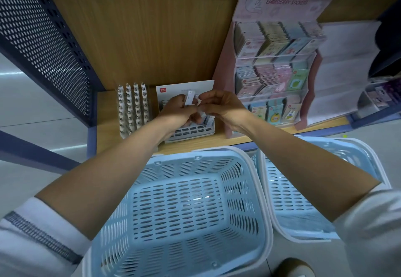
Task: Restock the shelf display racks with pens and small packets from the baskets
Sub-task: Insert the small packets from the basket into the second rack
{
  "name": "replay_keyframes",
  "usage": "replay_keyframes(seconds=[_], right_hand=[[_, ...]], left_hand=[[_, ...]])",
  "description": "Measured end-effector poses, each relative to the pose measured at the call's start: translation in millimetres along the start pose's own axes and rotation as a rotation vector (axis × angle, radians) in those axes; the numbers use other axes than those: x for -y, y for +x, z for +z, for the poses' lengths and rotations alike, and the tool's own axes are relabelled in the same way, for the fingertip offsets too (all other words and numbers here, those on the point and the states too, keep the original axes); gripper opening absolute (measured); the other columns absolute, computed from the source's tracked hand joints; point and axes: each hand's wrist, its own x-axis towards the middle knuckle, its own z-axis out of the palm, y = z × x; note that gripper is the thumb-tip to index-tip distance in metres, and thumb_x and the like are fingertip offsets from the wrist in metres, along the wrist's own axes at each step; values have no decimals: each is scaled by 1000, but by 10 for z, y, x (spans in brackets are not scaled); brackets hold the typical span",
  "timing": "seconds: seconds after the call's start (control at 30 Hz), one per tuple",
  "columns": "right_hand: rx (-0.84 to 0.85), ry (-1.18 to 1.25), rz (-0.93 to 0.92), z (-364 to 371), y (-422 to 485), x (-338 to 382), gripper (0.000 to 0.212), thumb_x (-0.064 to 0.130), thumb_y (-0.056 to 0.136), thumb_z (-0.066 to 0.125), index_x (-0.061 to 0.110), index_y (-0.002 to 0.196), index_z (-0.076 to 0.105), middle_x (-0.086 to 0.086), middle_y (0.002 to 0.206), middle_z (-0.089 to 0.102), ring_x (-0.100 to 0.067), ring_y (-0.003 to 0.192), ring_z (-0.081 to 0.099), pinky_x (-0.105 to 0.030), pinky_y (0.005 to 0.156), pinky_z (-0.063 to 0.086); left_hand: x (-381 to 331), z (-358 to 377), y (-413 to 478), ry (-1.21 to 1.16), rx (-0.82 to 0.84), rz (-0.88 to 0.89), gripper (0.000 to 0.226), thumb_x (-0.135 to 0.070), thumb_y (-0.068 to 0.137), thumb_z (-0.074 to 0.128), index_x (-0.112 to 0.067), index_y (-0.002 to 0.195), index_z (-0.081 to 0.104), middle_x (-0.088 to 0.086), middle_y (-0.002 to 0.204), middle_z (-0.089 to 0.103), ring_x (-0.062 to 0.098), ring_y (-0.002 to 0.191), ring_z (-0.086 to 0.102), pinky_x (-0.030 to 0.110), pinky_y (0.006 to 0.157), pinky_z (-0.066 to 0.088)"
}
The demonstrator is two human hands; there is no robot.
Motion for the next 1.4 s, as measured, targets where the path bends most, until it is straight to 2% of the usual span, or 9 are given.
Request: replay_keyframes(seconds=[0.13, 0.27, 0.4, 0.57, 0.8, 0.93, 1.1, 1.23, 1.4], right_hand=[[-68, -41, -33, -84, 3, 114, 23, -10, 83, 63, 12, 91, 66, 4, 73, 71, -7, 70, 65, -19, 69, 52], [-47, -162, -55, -87, -19, 155, 14, 0, 84, 67, 11, 93, 68, -2, 82, 70, -10, 76, 63, -22, 73, 52], [-52, -247, -45, -106, -47, 127, 7, 7, 82, 72, 13, 84, 70, -4, 77, 69, -12, 71, 61, -23, 70, 52], [-151, -355, -90, -303, -27, 70, 21, 2, 80, 73, 22, 84, 67, 1, 76, 68, -7, 69, 64, -22, 71, 55], [-108, -680, -109, -230, 22, -156, 18, 3, 79, 75, 13, 92, 66, -1, 82, 66, -7, 71, 59, -6, 68, 45], [-153, -772, -145, -235, 55, -308, 17, 2, 77, 75, 4, 92, 69, -10, 87, 70, -13, 76, 61, -16, 73, 47], [-159, -824, -153, -223, 57, -412, 13, 2, 76, 76, 5, 88, 71, -7, 82, 69, -13, 72, 61, -19, 72, 48], [-167, -831, -198, -204, 83, -420, 12, 1, 74, 77, 3, 85, 72, -5, 83, 68, -14, 72, 59, -10, 67, 43], [-151, -873, -237, -166, 153, -422, 13, 4, 74, 78, 3, 86, 73, -10, 87, 69, -17, 73, 60, -25, 70, 47]], left_hand=[[-3, -57, -6, 216, -9, -12, 20, -23, 91, 66, -9, 77, 65, 3, 61, 64, 2, 43, 54, 13, 46, 41], [19, -35, 30, 202, -75, -31, 28, -23, 90, 67, -4, 69, 65, 5, 58, 63, 2, 38, 50, 15, 46, 40], [-9, -41, 13, 68, -8, -96, 22, -21, 91, 65, -5, 76, 66, 9, 63, 67, 10, 44, 52, 18, 44, 36], [22, -100, -25, -186, 73, -199, 8, -9, 98, 49, -5, 104, 52, 20, 87, 66, 19, 58, 63, 20, 44, 31], [139, -262, -10, -22, 85, -126, 13, -9, 97, 54, -5, 110, 57, 16, 95, 64, 20, 71, 69, 22, 54, 56], [202, -352, -12, 44, 17, -61, 13, -9, 94, 60, 1, 102, 62, 20, 94, 64, 18, 63, 63, 24, 53, 56], [238, -346, -15, 70, 10, -37, 23, -9, 96, 58, 7, 112, 62, 18, 91, 62, 14, 55, 58, 19, 48, 47], [245, -331, -9, 65, 9, -19, 19, -9, 97, 56, 5, 109, 62, 17, 89, 61, 14, 55, 57, 21, 47, 44], [260, -343, 14, 70, 30, -21, 19, -10, 98, 55, -1, 114, 59, 9, 84, 61, 6, 47, 55, 22, 48, 40]])
